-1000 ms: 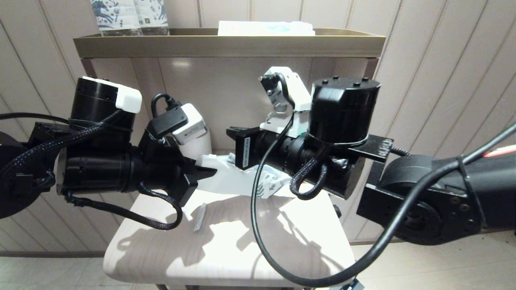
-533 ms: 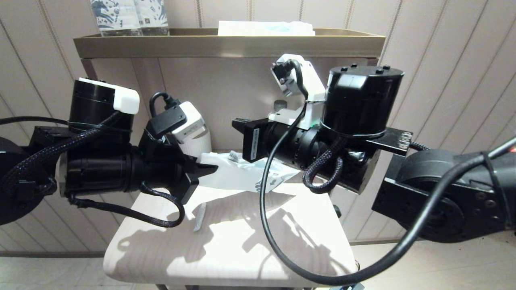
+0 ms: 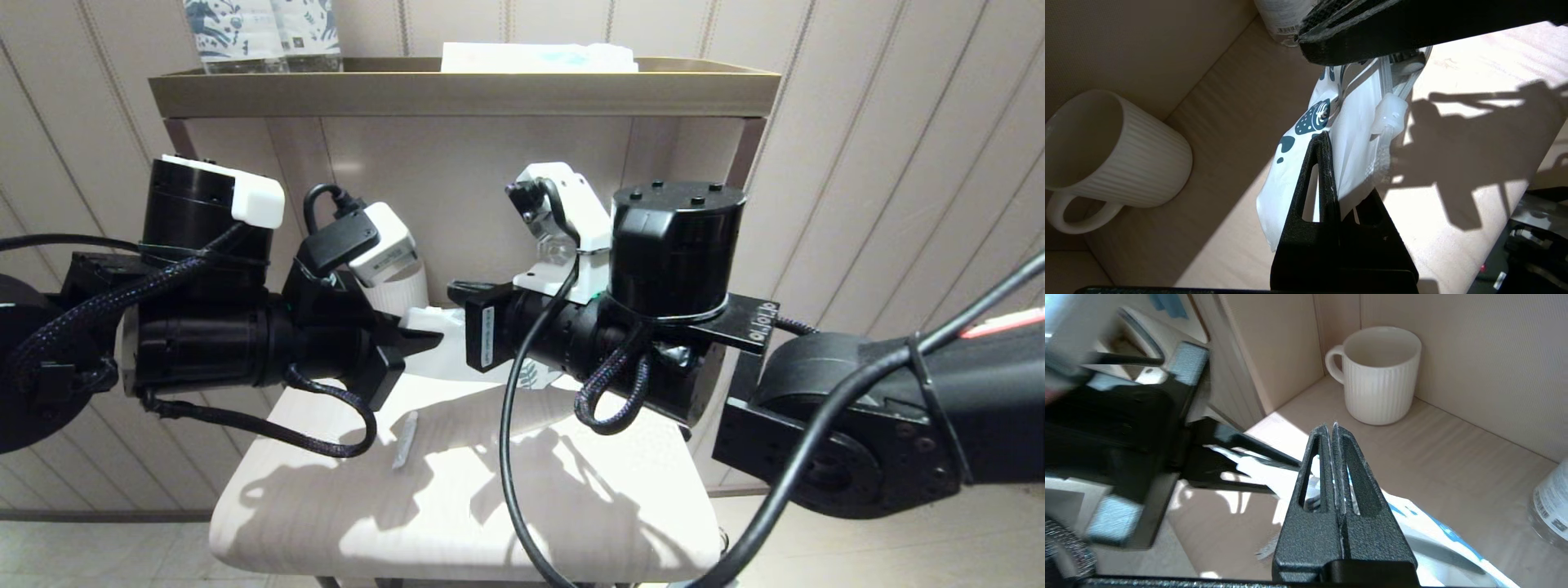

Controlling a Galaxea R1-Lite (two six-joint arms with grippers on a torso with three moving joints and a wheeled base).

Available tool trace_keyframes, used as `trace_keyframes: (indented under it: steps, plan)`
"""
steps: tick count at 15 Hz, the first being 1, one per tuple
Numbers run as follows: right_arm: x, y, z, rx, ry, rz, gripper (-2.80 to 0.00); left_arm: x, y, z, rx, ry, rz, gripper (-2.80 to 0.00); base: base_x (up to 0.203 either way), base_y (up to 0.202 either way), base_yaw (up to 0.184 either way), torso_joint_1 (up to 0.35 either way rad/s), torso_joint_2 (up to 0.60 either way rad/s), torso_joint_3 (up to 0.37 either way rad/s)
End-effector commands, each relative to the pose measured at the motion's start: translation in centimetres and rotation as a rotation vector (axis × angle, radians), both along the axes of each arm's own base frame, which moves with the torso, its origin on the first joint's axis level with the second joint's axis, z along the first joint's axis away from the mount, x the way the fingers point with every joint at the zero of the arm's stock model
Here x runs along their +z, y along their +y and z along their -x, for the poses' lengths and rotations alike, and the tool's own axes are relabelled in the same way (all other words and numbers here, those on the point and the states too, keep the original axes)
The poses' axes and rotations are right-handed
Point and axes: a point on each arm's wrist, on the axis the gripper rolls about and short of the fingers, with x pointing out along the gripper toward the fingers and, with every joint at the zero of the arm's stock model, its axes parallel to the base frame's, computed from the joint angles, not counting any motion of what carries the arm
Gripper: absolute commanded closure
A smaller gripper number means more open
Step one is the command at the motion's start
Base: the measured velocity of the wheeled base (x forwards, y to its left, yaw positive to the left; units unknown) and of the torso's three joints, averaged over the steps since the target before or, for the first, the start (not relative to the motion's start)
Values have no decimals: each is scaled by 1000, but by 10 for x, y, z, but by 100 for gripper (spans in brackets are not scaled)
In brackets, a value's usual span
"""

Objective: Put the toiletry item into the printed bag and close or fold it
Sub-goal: Pick up the toothpaste

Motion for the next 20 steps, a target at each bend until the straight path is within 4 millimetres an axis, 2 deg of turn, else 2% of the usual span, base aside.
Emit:
trace_keyframes:
  steps: [1,6,9,12,16,20]
  plan:
    - [-6,4,-2,2,8,8,0,-1,0,0,-2,0,-2,0,0,0,0,0,0,0]
    - [-19,12,-9,5,30,33,0,0,1,1,-4,-1,0,0,0,0,0,0,0,0]
    - [-20,12,-12,-1,30,33,0,0,1,1,-1,2,5,0,0,0,0,0,0,0]
    - [-5,4,-9,-13,3,3,0,1,0,0,-1,2,6,0,0,0,0,0,0,0]
    - [28,-23,2,-35,-53,-57,0,0,-1,-1,1,3,6,0,0,0,0,0,0,0]
    - [28,-23,2,-37,-48,-47,0,0,-1,-2,1,5,8,0,0,0,0,0,0,0]
